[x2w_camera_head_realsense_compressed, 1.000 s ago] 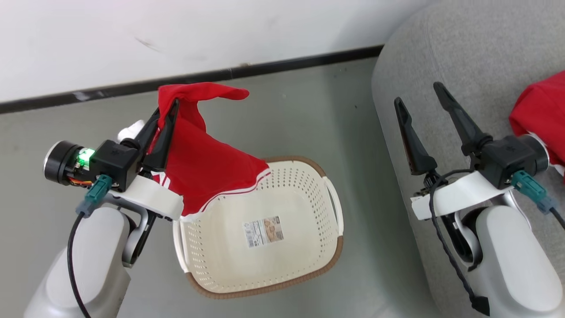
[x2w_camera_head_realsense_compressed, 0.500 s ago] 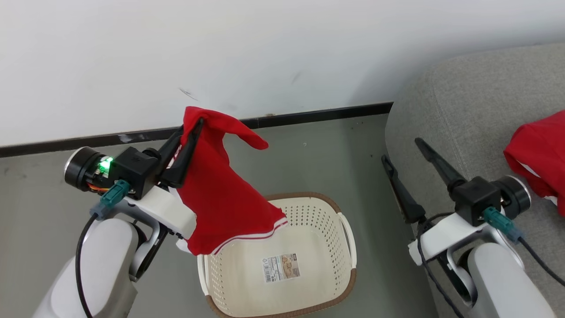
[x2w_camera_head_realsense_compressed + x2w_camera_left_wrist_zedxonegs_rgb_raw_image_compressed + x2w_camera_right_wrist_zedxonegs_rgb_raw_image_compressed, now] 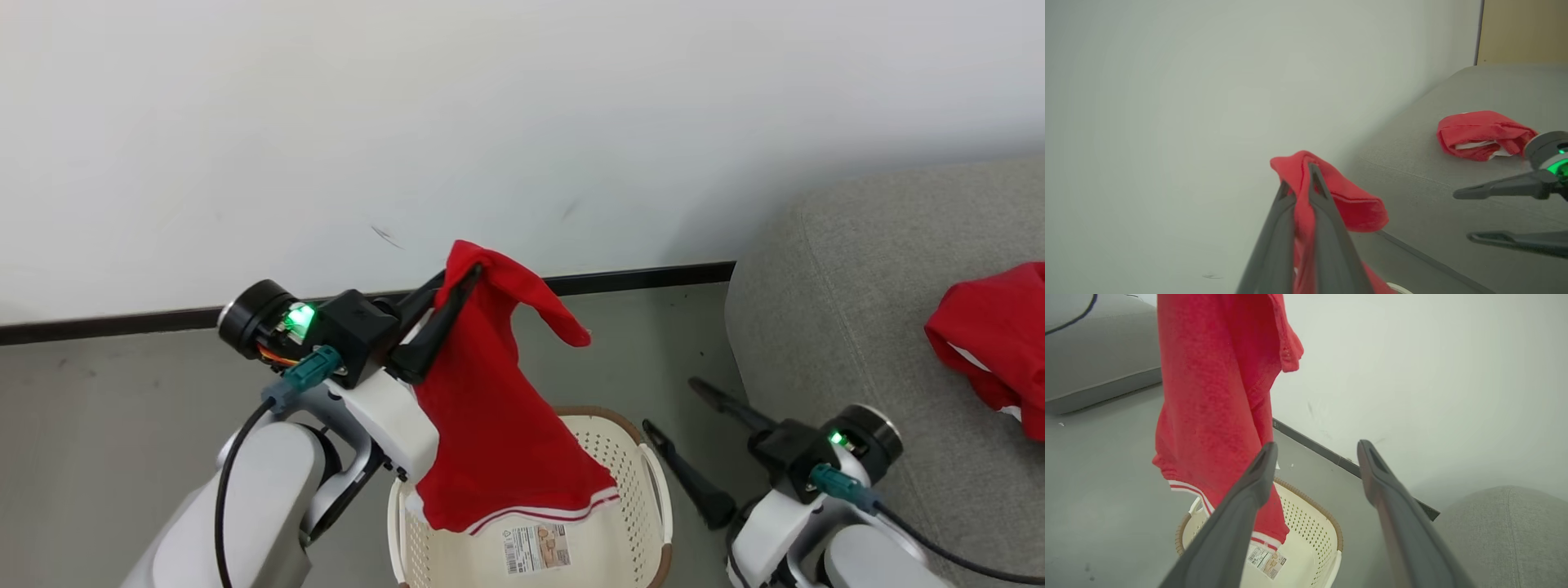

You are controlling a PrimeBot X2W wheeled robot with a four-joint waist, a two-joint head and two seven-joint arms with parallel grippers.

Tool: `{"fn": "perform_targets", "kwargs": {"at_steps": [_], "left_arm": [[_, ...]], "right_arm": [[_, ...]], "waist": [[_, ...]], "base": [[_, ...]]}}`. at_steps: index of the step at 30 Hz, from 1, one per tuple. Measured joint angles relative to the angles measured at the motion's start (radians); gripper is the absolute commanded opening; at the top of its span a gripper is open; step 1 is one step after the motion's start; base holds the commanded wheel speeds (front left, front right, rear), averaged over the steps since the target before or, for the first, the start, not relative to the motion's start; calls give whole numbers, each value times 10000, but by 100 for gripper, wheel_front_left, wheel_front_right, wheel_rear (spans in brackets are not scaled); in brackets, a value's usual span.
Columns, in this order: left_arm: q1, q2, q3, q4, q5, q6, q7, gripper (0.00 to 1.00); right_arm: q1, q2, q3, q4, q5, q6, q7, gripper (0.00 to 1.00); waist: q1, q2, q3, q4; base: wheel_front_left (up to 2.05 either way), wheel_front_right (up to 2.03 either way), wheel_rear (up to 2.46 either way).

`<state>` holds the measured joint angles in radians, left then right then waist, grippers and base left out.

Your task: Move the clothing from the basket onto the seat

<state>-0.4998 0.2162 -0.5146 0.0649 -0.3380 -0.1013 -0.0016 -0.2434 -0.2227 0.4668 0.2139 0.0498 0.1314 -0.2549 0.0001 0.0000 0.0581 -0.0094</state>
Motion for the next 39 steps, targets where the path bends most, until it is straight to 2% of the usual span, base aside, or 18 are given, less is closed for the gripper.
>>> {"fn": "perform_targets", "kwargs": {"at_steps": [6,15,22,33,34,35,36,38,39], "left_arm": [[-23,-282,-702,-598,-115,-88,491,0],[-63,-625,-1231,-1266,-414,-169,817,0],[-77,-658,-1471,-1484,-564,-171,1166,0],[-75,-644,-1567,-1674,-673,-173,1517,0],[-74,-642,-1565,-1697,-685,-173,1546,0],[-74,-640,-1565,-1716,-685,-173,1607,0],[-73,-635,-1563,-1726,-685,-171,1638,0],[-73,-635,-1559,-1753,-702,-171,1684,0],[-71,-635,-1557,-1766,-748,-169,1693,0]], "right_arm": [[-200,-665,1948,288,593,2,165,100],[-1313,-963,3430,520,1381,2,280,100],[-1699,-986,5590,564,2468,4,489,100],[-2794,-851,6600,731,3676,2,464,100],[-2826,-802,6742,802,3781,2,454,91],[-2867,-761,6882,867,3879,4,445,64],[-2962,-717,7007,899,3940,4,437,47],[-3198,-633,7194,936,4025,4,410,33],[-3302,-598,7252,957,4075,4,351,19]], "waist": [[0,0,-412,71],[0,0,-733,193],[0,0,-925,399],[0,0,-1122,675],[0,0,-1129,690],[0,0,-1133,704],[0,1,-1136,716],[0,0,-1132,735],[0,0,-1127,742]], "base": [[0,0,0],[0,0,0],[0,0,0],[0,0,0],[0,0,0],[0,0,0],[0,0,0],[0,0,0],[0,0,0]]}}
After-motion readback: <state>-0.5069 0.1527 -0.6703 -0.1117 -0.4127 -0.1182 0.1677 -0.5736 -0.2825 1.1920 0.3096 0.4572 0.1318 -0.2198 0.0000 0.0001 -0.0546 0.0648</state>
